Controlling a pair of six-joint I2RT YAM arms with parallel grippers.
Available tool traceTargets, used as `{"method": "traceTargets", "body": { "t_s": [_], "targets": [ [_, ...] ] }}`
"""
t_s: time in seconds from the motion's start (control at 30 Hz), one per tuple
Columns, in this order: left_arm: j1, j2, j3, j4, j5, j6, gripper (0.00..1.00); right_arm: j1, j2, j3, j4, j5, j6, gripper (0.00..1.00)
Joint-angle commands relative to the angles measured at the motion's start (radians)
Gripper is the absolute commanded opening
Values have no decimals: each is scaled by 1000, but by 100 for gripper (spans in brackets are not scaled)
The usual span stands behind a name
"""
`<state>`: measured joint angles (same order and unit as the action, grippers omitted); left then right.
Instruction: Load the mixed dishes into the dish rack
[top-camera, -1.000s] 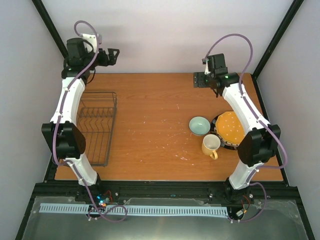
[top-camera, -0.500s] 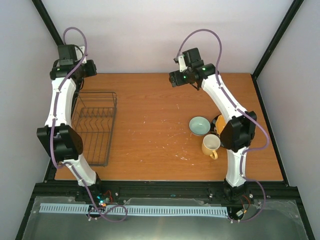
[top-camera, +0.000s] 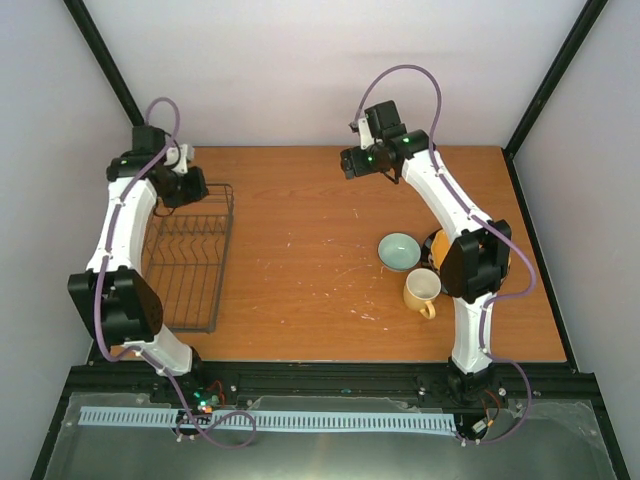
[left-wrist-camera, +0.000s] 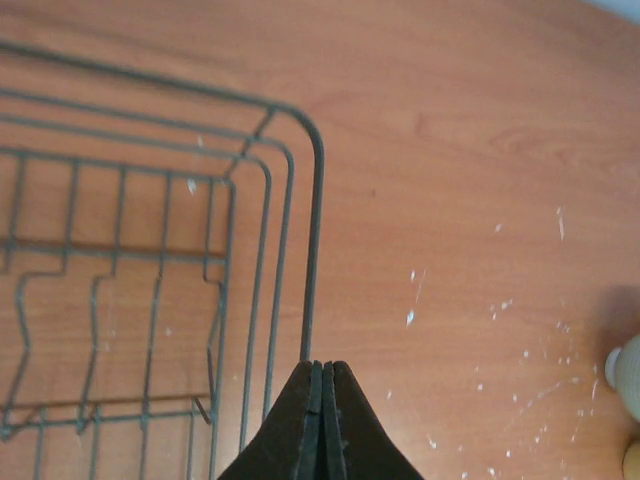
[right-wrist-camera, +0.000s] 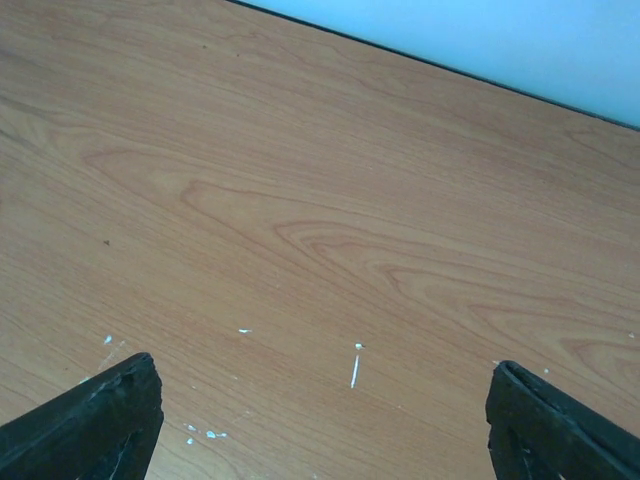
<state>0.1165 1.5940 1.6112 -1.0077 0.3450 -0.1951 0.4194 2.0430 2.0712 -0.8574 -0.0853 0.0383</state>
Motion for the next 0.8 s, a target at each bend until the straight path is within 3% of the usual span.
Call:
{"method": "traceTargets", "body": {
  "t_s": [0.0, 0.37, 0.77],
  "targets": [
    [-55, 21, -39, -87, 11, -22, 1, -1, -10, -24, -8, 53, -7, 88],
    [-86, 129, -97, -97, -56, 0, 1, -1, -41, -76, -16, 130, -32, 89],
    [-87, 207, -89, -2, -168, 52, 1, -2, -51, -102, -23, 174, -47, 90]
  ]
}}
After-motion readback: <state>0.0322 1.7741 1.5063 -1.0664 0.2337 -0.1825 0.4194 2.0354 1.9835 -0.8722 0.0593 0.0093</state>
